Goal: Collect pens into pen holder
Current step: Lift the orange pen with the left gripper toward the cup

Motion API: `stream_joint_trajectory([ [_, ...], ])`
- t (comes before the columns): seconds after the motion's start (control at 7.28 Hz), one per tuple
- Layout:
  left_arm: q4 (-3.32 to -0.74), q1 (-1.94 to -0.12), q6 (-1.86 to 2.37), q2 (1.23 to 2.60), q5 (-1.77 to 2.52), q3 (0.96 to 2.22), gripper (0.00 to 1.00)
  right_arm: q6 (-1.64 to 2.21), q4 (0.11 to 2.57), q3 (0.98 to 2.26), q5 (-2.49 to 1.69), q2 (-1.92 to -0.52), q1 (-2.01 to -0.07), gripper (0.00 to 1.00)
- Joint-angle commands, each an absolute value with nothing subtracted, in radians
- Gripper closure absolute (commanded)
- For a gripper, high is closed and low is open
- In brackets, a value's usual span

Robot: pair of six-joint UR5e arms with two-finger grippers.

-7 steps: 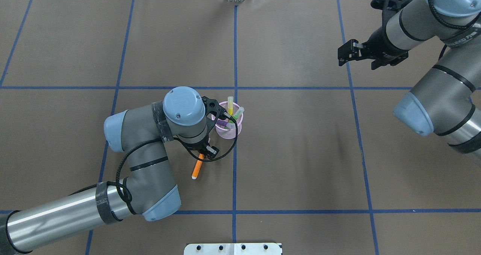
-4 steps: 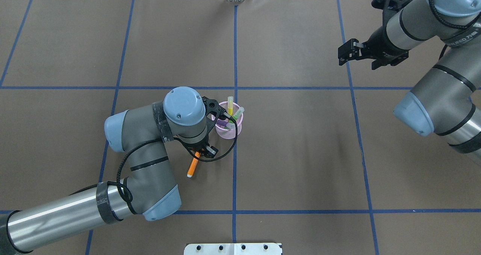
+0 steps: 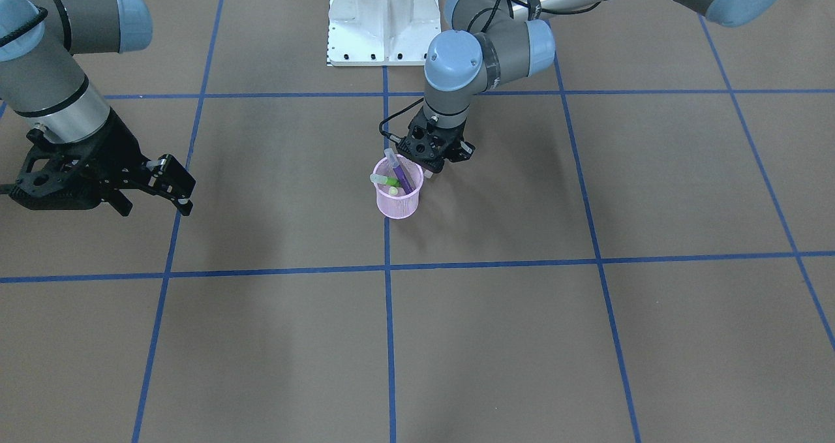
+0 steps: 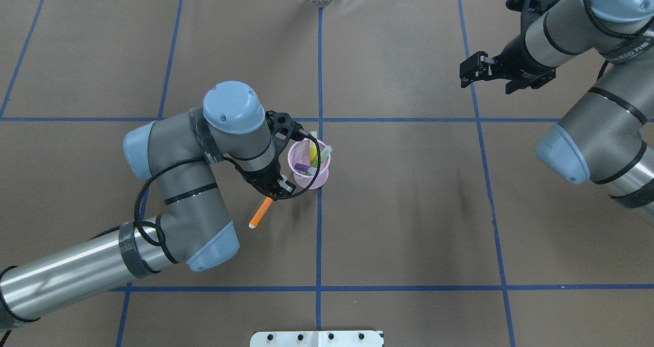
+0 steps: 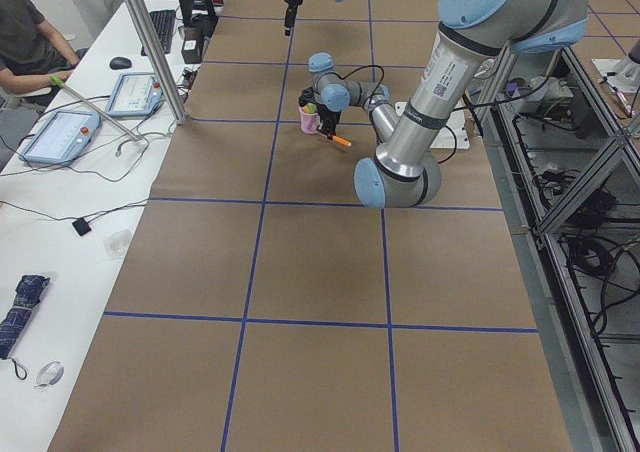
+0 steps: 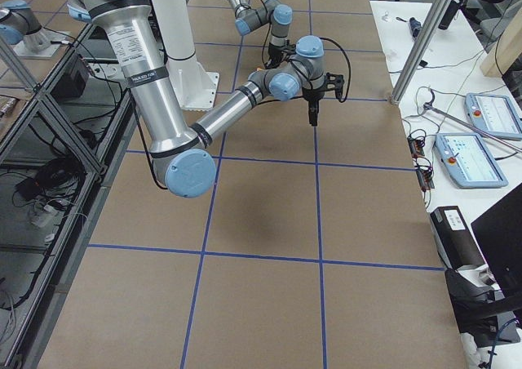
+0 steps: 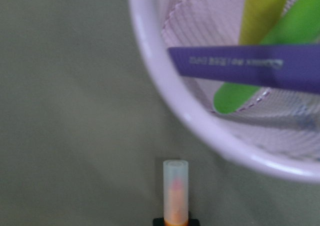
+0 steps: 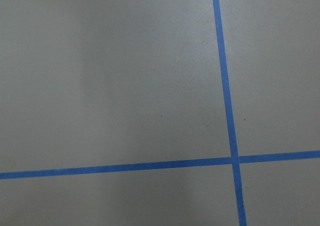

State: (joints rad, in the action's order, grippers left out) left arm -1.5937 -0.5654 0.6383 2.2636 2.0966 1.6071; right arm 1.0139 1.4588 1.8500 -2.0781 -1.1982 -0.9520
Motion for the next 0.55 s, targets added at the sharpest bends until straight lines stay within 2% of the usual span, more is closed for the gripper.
stream_joint_trajectory([
  [0.0, -1.597, -0.662, 0.676, 2.266, 2.145, 1.676, 1.0, 1.014, 1.459, 1.85, -2.075, -1.198, -0.953, 0.0],
  [0.27, -1.639, -0.695, 0.783, 2.267, 2.061, 1.776, 1.0, 1.014, 1.459, 1.85, -2.075, -1.197, -0.953, 0.0],
  [0.41, -1.699, -0.683, 0.87, 2.281, 1.948, 1.779, 1.0, 1.014, 1.459, 1.85, -2.075, -1.197, -0.953, 0.0],
])
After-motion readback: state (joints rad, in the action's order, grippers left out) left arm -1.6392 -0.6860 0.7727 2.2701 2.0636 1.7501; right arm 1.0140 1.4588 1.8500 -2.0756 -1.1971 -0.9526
